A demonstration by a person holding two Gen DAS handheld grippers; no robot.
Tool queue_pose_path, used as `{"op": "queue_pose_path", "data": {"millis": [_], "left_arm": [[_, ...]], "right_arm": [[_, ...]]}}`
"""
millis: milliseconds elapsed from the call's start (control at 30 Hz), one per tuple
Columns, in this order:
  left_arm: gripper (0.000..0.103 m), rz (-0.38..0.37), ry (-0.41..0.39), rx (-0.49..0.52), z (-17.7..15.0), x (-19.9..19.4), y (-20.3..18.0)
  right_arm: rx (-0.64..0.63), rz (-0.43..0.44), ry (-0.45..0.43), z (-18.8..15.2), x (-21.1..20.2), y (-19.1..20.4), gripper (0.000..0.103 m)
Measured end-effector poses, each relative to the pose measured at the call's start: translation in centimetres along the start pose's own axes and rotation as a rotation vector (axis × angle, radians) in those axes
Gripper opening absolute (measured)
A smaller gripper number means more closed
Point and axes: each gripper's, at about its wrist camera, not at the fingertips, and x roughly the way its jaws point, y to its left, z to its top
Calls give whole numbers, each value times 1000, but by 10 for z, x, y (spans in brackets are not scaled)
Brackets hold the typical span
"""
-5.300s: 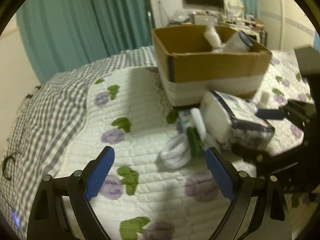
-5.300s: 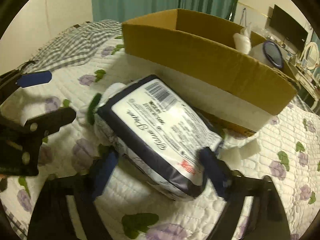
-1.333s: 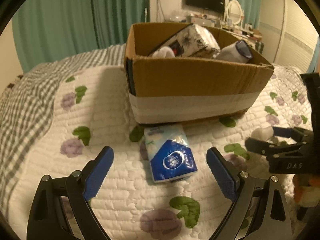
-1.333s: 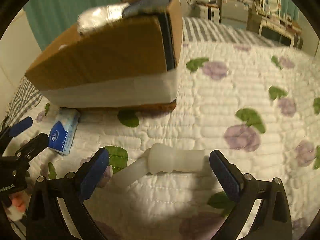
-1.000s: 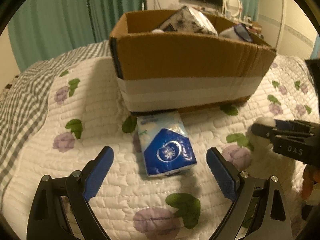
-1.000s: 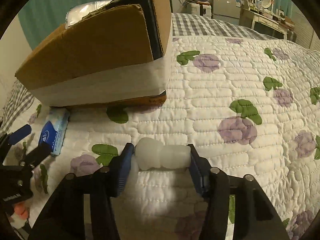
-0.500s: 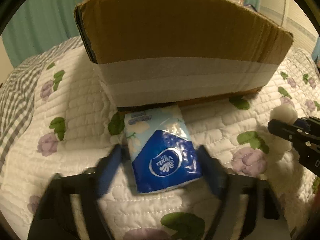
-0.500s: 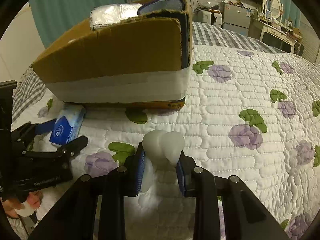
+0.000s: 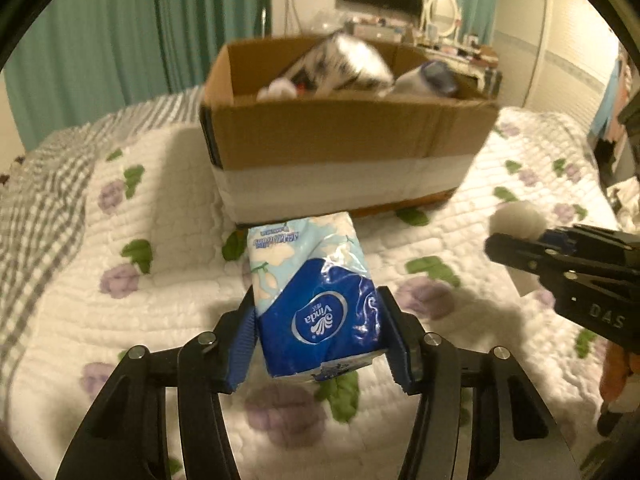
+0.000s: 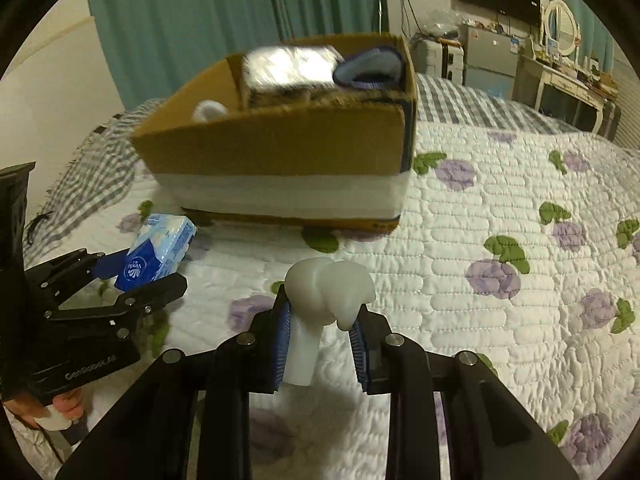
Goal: Organize soft objects
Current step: 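Grasp the blue tissue pack with the left tool while the right tool grasps the white plastic toy, then lower the blue tissue pack and white toy into the box and release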
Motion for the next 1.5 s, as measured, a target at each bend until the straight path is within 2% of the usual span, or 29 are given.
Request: {"op": "queue_pose_path", "data": {"millis": [400, 667, 800, 933, 1033, 1133, 1200, 1233, 1267, 1400, 1500], "left_arm": [[54, -8, -138, 42, 22, -86, -12], [54, 9, -214, 85, 69, -111, -16], [54, 25, -217, 82, 97, -92, -13], [54, 29, -188, 61, 122, -52, -4], [55, 29, -161, 71, 132, -22, 0], [58, 23, -169, 88, 133, -3, 2], [68, 3, -191, 107, 132, 2, 1], [80, 18, -210, 119, 131, 2, -1], [87, 33, -227, 135, 130, 2, -2], [87, 86, -272, 159, 130, -2, -2], [87, 92, -275, 121, 132, -3, 8]], "right_arm": [[-48, 27, -134, 21, -89, 19, 26], [-76, 9, -214, 61, -126, 13, 26], [-75, 8, -234, 86, -120, 5, 26], [-68, 12, -227, 102, -97, -6, 26], [-63, 14, -209, 112, -75, -15, 26], [-53, 25, -198, 119, -56, -23, 26], [-54, 30, -191, 122, -46, -27, 26], [-59, 30, -185, 125, -40, -28, 26], [-64, 31, -181, 126, -36, -28, 26], [-81, 39, -171, 133, -21, -27, 26], [-96, 54, -163, 138, -12, -21, 26]]}}
